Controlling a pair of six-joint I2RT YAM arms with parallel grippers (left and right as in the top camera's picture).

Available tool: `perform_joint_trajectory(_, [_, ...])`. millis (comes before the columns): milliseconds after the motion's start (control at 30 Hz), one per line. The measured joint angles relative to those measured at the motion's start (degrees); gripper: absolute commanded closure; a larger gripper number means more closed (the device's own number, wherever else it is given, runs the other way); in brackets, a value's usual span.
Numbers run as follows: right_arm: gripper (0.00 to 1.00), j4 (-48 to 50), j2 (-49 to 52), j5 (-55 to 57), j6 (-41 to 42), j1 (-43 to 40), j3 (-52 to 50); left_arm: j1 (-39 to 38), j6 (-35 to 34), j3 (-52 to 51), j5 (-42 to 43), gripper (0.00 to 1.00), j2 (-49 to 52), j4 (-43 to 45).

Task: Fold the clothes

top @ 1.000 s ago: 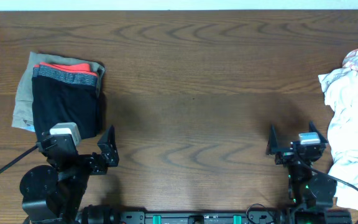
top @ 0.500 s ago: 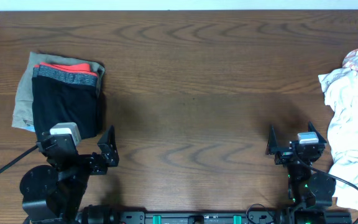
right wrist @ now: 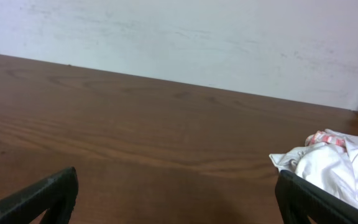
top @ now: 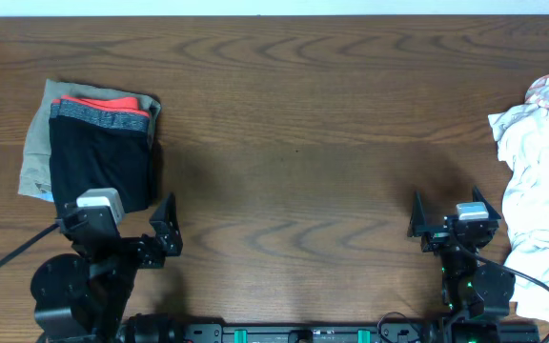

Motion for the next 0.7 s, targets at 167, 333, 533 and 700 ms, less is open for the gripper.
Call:
perform_joint_trajectory(167, [0.01,0.0,0.0,0.0,0.0,0.0,0.0,-0.2,0.8,-7.2,-1.1,0.02,-7.1,-0.1])
perform_joint_trajectory(333, [0.01,0.0,0.0,0.0,0.0,0.0,0.0,-0.2,1.0,-19.6,-1.9,0.02,-16.9,6.1])
perform_joint_trajectory(533, [0.01,0.0,0.0,0.0,0.0,0.0,0.0,-0.6,1.1,-31.5,-2.4,0.02,-20.1,20.0])
perform_joint_trajectory(700, [0.01,0.0,0.0,0.0,0.0,0.0,0.0,-0.9,1.1,-39.5,-2.6,0.02,-20.4,36.6])
